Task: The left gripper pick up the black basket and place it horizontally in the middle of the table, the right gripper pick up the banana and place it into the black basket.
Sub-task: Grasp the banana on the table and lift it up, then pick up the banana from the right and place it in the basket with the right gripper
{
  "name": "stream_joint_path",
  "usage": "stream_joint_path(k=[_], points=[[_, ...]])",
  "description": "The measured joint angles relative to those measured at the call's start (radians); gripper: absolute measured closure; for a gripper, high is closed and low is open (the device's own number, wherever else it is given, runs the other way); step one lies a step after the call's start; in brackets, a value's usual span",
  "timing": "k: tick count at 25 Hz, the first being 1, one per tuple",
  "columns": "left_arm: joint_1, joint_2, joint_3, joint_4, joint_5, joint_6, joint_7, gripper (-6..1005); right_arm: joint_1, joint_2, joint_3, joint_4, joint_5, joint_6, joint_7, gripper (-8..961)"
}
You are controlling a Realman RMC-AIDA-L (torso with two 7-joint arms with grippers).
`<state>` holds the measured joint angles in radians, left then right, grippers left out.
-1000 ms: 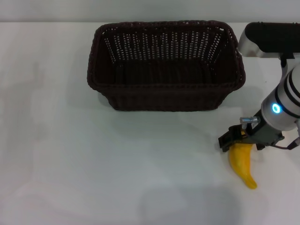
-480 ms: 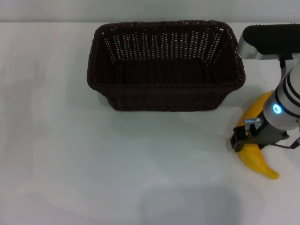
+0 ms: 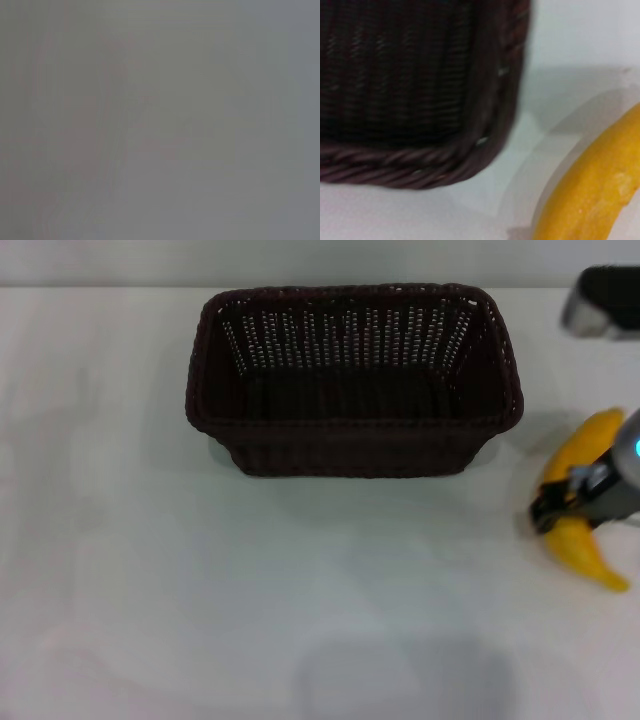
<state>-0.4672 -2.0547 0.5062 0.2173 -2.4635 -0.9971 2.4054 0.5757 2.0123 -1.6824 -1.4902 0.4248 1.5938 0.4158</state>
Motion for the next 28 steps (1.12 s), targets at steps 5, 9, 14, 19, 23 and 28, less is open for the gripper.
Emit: stream_joint_path(k=[5,9,14,19,23,28], points=[[0.002,-0.008,0.000,0.007,-0.001,0.000,0.000,196,-0.024,-0.001,0.158,-0.029,-0.078,0.001,-0.144,481],[0.002,-0.014,0.000,0.007,-0.002,0.000,0.000,197,-0.013,-0.002,0.253,-0.077,-0.153,-0.058,-0.264,480],[0.003,-0.017,0.000,0.001,-0.002,0.000,-0.005,197,0.024,-0.001,0.289,-0.147,-0.093,-0.240,-0.444,481],[0.007,-0.019,0.002,-0.001,-0.002,0.000,-0.012,197,0.088,0.001,0.252,-0.101,0.086,-0.410,-0.784,482],[0.009,-0.020,0.003,-0.001,-0.001,0.000,-0.030,197,0.126,0.005,0.167,-0.013,0.132,-0.486,-1.012,481],[0.008,-0.021,0.005,-0.001,-0.002,0.000,-0.058,197,0.184,0.005,0.136,0.133,0.178,-0.461,-1.108,480]])
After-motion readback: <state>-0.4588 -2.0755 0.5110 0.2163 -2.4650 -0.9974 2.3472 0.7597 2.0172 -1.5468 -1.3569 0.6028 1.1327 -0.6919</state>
